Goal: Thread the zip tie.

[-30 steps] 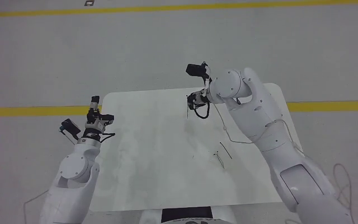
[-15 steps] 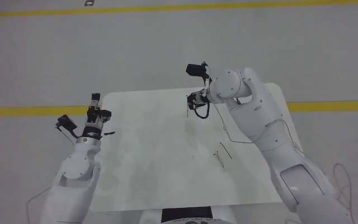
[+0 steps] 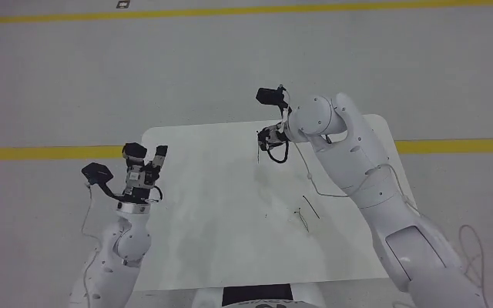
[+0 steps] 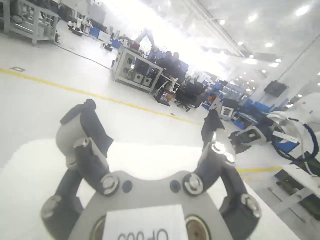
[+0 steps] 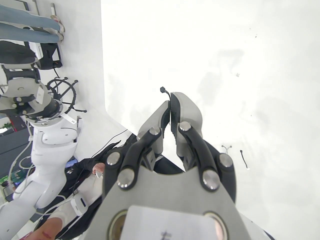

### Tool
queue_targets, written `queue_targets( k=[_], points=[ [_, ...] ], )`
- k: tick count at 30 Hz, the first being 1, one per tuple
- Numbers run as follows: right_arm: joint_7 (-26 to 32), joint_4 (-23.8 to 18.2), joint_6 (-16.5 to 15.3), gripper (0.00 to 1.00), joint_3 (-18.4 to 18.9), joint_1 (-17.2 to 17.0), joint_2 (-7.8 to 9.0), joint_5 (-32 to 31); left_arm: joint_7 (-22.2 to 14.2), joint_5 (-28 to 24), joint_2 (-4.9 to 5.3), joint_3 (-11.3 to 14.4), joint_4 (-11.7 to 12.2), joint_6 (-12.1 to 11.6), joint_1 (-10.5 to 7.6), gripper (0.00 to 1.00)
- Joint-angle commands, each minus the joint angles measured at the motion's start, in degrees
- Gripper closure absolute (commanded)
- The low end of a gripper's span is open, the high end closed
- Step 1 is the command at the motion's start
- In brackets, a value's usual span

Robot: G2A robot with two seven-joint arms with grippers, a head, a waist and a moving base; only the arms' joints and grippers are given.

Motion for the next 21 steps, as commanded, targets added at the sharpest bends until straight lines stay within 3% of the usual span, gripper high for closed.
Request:
queue_targets(
  k=[1, 4, 6, 9, 13, 15, 16, 17, 21],
  points=[
    [0.0, 0.0, 0.0, 1.0, 0.0, 0.0, 0.0, 0.0, -0.1, -1.5, -0.01, 0.0, 0.0, 0.0, 0.0, 0.0],
    [0.0, 0.0, 0.0, 1.0, 0.0, 0.0, 0.0, 0.0, -0.1, -1.5, -0.01, 0.0, 0.0, 0.0, 0.0, 0.0],
    [0.0, 0.0, 0.0, 1.0, 0.0, 0.0, 0.0, 0.0, 0.4, 9.3, 0.3, -0.4, -0.6, 2.9, -0.75, 0.0],
    [0.0, 0.0, 0.0, 1.0, 0.0, 0.0, 0.0, 0.0, 5.1, 19.9, 0.31, 1.0, -0.6, 4.8, -0.83, 0.0],
    [0.0, 0.0, 0.0, 1.0, 0.0, 0.0, 0.0, 0.0, 10.9, 38.6, 0.49, 2.9, 0.8, 12.3, -1.28, 0.0],
    [0.0, 0.0, 0.0, 1.0, 0.0, 0.0, 0.0, 0.0, 13.0, 46.1, 0.54, 4.1, 1.8, 15.8, -1.65, 0.0],
    [0.0, 0.0, 0.0, 1.0, 0.0, 0.0, 0.0, 0.0, 13.8, 47.1, 0.66, 4.8, 2.2, 17.0, -1.83, 0.0],
    [0.0, 0.0, 0.0, 1.0, 0.0, 0.0, 0.0, 0.0, 14.4, 47.1, 1.11, 5.6, 2.7, 18.3, -2.21, 0.0],
    [0.0, 0.0, 0.0, 1.0, 0.0, 0.0, 0.0, 0.0, 18.3, 47.1, 4.91, 11.4, 5.3, 24.8, -4.82, 0.0]
  ],
)
